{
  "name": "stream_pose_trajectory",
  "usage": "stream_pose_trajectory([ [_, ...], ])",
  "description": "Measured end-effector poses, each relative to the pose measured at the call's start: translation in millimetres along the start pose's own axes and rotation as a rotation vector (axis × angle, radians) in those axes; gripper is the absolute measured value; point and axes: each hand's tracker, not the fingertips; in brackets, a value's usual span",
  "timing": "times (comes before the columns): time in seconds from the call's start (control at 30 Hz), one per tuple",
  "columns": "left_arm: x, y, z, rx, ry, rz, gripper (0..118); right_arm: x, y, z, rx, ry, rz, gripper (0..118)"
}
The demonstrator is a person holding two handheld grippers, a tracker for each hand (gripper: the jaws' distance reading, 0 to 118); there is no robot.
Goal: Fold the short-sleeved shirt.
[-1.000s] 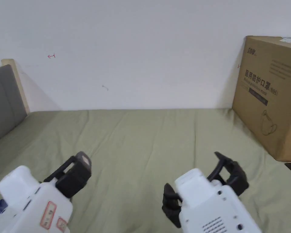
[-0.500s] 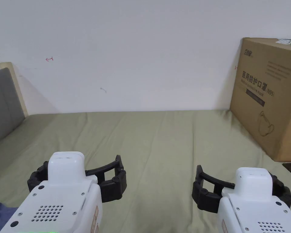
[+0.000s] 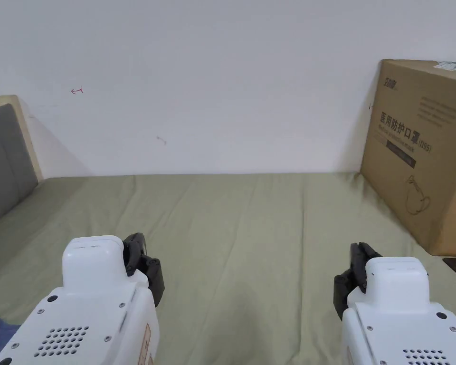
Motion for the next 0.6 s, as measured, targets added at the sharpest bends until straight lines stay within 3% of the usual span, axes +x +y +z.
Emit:
stream_pose_trajectory([
  [0.33, 4.2, 0.6, -3.7, -0.015, 0.024, -0.042, 0, -0.2, 3.3, -0.8, 0.015, -0.018, 0.004, 0],
  [0.6, -14.3, 6.0, 2.8, -0.017, 0.070, -0.052, 0, -14.4, 10.7, -7.6, 0.001, 0.068, -0.021, 0],
])
